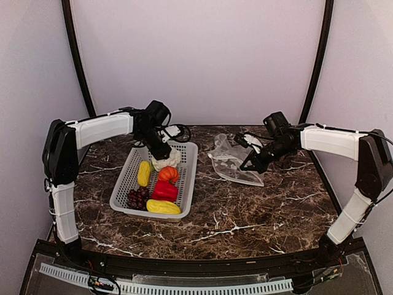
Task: Place the food in the zip-top bag and seal the zipper
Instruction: Pick up the fake vegetable from the bin, then place the fake vegetable in the zipper food storage bag.
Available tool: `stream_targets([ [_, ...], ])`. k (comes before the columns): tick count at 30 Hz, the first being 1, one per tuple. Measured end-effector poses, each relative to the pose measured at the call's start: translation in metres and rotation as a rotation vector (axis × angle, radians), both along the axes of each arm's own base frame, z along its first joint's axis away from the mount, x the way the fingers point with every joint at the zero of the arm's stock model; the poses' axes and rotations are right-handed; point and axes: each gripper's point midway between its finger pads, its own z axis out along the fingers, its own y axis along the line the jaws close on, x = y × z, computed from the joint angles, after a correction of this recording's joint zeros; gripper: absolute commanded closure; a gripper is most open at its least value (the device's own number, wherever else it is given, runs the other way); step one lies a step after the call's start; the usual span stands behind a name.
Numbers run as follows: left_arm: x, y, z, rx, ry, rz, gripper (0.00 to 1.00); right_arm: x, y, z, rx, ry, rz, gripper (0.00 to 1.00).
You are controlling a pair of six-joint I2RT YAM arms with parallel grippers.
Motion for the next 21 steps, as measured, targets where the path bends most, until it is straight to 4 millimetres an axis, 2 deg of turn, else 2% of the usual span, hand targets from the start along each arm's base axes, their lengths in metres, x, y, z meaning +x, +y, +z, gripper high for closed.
stream_targets([
  [2, -0.004, 0.002, 0.008, -0.007, 0.000, 0.016, 0.71, 0.002, -0.003, -0.001, -0.010, -0.002, -0.013, 1.00],
  [5, -0.009, 0.003, 0.037, -0.046, -0.036, 0.033, 0.72, 0.009, -0.010, -0.002, -0.023, -0.003, -0.047, 1.00],
  [7, -0.016, 0.004, 0.070, -0.101, -0.084, 0.043, 0.73, 0.016, -0.017, 0.001, -0.032, -0.009, -0.079, 1.00],
  [11, -0.041, -0.005, 0.150, -0.265, -0.204, 0.032, 0.75, 0.034, -0.026, 0.014, -0.047, -0.051, -0.135, 1.00],
  [13, -0.060, -0.017, 0.187, -0.365, -0.257, 0.007, 0.77, 0.045, -0.031, 0.021, -0.064, -0.077, -0.178, 1.00],
  [15, -0.080, -0.035, 0.214, -0.455, -0.290, -0.029, 0.78, 0.053, -0.035, 0.026, -0.081, -0.097, -0.218, 1.00],
  [18, -0.105, -0.067, 0.228, -0.578, -0.288, -0.054, 0.80, 0.063, -0.041, 0.034, -0.100, -0.122, -0.270, 1.00],
  [21, -0.127, -0.099, 0.209, -0.707, -0.213, -0.038, 0.85, 0.071, -0.045, 0.044, -0.109, -0.137, -0.320, 1.00],
])
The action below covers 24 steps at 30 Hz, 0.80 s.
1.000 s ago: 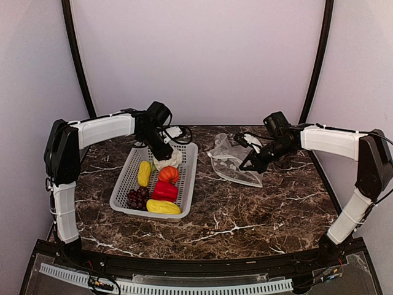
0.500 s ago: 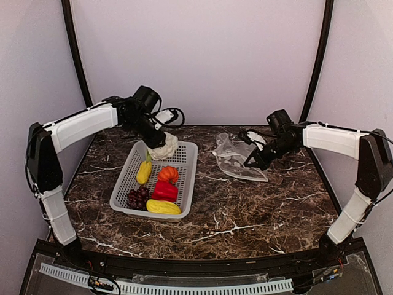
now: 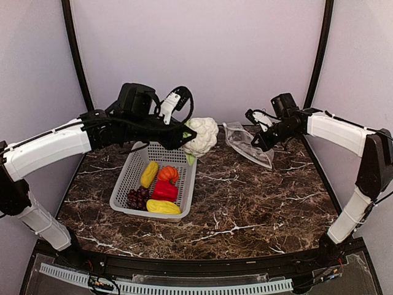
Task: Place the food in the zip-top bag and seal the zipper
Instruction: Place the fake vegetable in the zipper food storage bag.
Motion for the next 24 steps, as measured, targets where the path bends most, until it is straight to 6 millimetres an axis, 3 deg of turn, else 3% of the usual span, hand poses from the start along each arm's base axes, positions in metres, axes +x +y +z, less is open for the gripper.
stream_targets([
  [5, -0.016, -0.018, -0.056, -0.193, 0.167, 0.065, 0.94, 0.005, 0.000, 0.015, 0.030, 0.008, -0.051, 1.00],
  [7, -0.018, -0.022, -0.069, -0.274, 0.216, 0.100, 0.95, 0.004, 0.002, 0.018, 0.049, 0.026, -0.061, 1.00],
  [9, -0.018, -0.026, -0.069, -0.355, 0.242, 0.122, 0.96, 0.004, 0.004, 0.018, 0.063, 0.044, -0.067, 1.00],
  [13, -0.013, -0.045, -0.039, -0.565, 0.251, 0.116, 0.99, -0.002, 0.008, 0.014, 0.086, 0.093, -0.066, 1.00],
  [16, -0.012, -0.060, -0.029, -0.668, 0.282, 0.102, 0.99, -0.008, 0.011, 0.013, 0.109, 0.128, -0.054, 1.00],
  [19, -0.010, -0.079, -0.034, -0.736, 0.331, 0.097, 0.99, -0.013, 0.018, 0.015, 0.147, 0.155, -0.033, 1.00],
  [24, 0.000, -0.104, -0.058, -0.766, 0.405, 0.122, 0.99, -0.022, 0.026, 0.019, 0.201, 0.197, 0.001, 1.00],
])
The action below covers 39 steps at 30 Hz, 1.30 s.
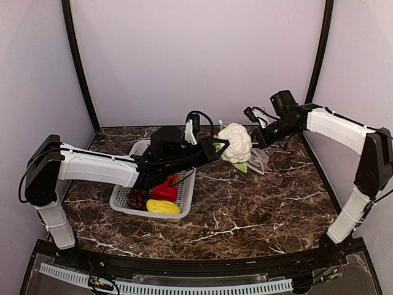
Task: Place the food in the zip-top bag and seal the zipper
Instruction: Place the fake vegetable in the zipper food storage bag.
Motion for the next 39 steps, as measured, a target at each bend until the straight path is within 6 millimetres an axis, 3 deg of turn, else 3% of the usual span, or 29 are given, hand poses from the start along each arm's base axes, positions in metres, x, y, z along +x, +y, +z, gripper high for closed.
stream_targets([
  [4, 0.010, -0.008, -0.017, -0.005, 0.043, 0.027, 0.99, -0.008, 0.004, 0.005, 0.035, 0.026, 0.023, 1.00],
  [10, 0.024, -0.005, -0.032, 0.023, 0.060, 0.106, 0.99, -0.020, 0.006, 0.026, 0.076, 0.005, 0.046, 1.00],
  [16, 0.041, -0.005, -0.031, 0.058, 0.061, 0.190, 0.99, -0.038, 0.004, 0.049, 0.117, -0.036, 0.079, 1.00],
  [21, 0.051, -0.017, -0.028, 0.066, 0.077, 0.199, 0.99, -0.055, 0.010, 0.043, 0.113, -0.034, 0.128, 1.00],
  [30, 0.048, -0.034, -0.037, 0.081, 0.135, 0.150, 0.99, -0.059, 0.011, 0.029, 0.042, -0.051, 0.139, 1.00],
  [39, 0.038, -0.051, -0.037, 0.094, 0.141, 0.042, 0.99, -0.056, -0.001, 0.050, -0.029, -0.158, 0.145, 1.00],
])
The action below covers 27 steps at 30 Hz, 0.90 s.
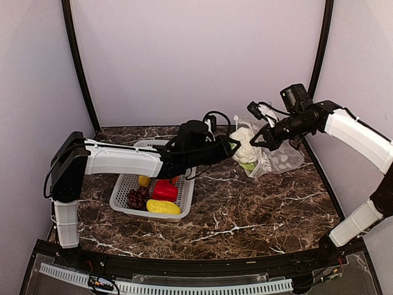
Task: Place the food in the zip-top bag and seal the zipper
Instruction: Place the fake vegetable in the zipper food storage bag.
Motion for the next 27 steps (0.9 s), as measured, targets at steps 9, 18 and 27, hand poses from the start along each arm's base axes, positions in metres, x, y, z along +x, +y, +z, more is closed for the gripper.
stream_targets([
  [9, -0.033, -0.016, -0.013, 0.031, 0.017, -0.123, 0.99, 0.016, 0.003, 0.022, -0.013, -0.102, 0.017, 1.00],
  [18, -0.021, -0.009, -0.011, 0.001, 0.047, -0.026, 0.99, -0.019, 0.036, 0.013, 0.046, -0.024, 0.202, 1.00],
  [27, -0.001, 0.014, -0.015, -0.156, 0.106, 0.157, 0.99, -0.031, 0.039, 0.020, 0.079, -0.005, 0.240, 1.00],
])
